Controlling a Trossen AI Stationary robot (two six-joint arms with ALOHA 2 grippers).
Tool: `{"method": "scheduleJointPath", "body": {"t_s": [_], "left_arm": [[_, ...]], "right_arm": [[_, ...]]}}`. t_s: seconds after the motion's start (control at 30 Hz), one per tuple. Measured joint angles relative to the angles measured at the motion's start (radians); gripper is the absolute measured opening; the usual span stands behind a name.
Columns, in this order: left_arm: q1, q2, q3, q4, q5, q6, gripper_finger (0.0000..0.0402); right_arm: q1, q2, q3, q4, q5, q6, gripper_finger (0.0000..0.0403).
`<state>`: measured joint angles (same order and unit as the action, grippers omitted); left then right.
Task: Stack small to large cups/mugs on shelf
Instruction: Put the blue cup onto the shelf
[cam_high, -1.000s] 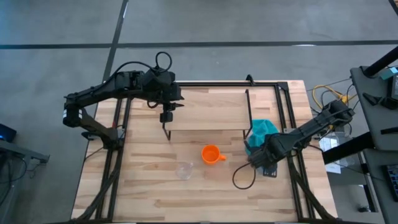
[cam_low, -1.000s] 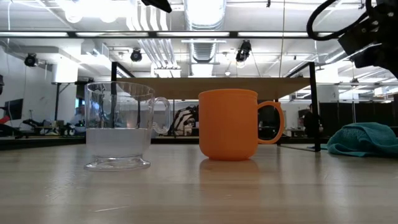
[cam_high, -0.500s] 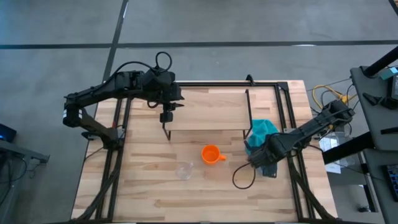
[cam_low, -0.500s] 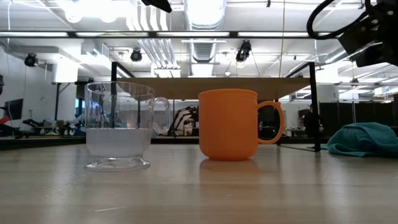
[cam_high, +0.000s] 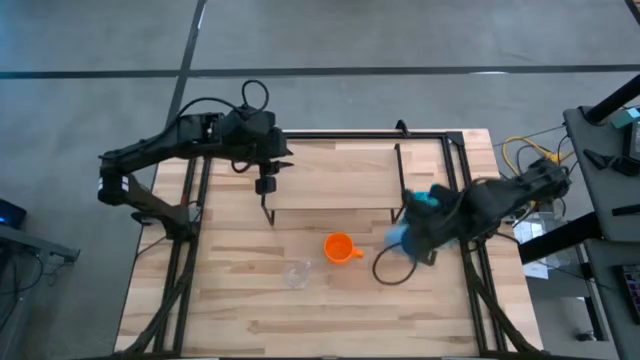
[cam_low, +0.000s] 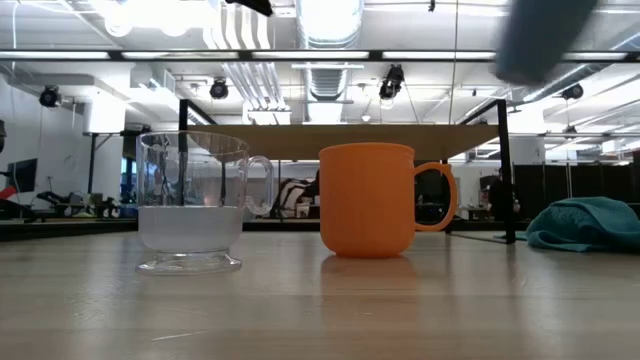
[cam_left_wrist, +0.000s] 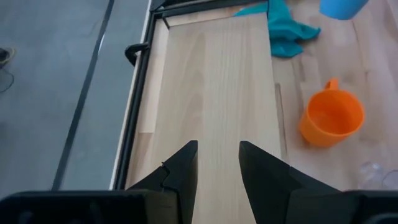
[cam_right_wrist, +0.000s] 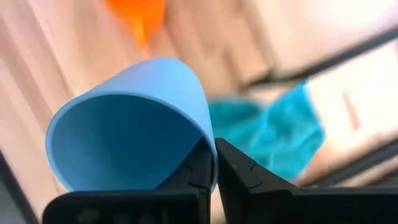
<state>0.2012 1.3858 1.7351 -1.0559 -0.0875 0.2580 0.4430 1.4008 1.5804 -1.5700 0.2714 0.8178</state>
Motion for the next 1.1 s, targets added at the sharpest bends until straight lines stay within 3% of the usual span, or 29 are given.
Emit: {"method": "scheduleJointPath", "body": {"t_s": [0.23, 0.43, 0.5, 0.8, 1.1], "left_arm": [[0.000, -0.054, 0.000, 0.024, -0.030, -0.111, 0.0105], [0.000, -0.089, 0.000, 0.070, -0.032, -0.123, 0.0105], [0.000, -0.095, 0.000, 0.075, -0.032, -0.122, 0.0105], [0.000, -0.098, 0.000, 0.075, -0.032, -0.123, 0.0105], [0.000, -0.099, -0.003, 0.065, -0.033, -0.123, 0.0105]], "right_arm": [[-0.087, 0.024, 0.237, 0.001, 0.322, -0.080, 0.0009], [-0.252, 0.062, 0.355, -0.001, 0.334, -0.148, 0.0009], [-0.309, 0.082, 0.389, -0.002, 0.297, -0.186, 0.0009], [-0.540, 0.204, 0.541, -0.001, -0.070, -0.432, 0.0009], [-0.710, 0.266, 0.558, -0.001, -0.128, -0.636, 0.0009]]}}
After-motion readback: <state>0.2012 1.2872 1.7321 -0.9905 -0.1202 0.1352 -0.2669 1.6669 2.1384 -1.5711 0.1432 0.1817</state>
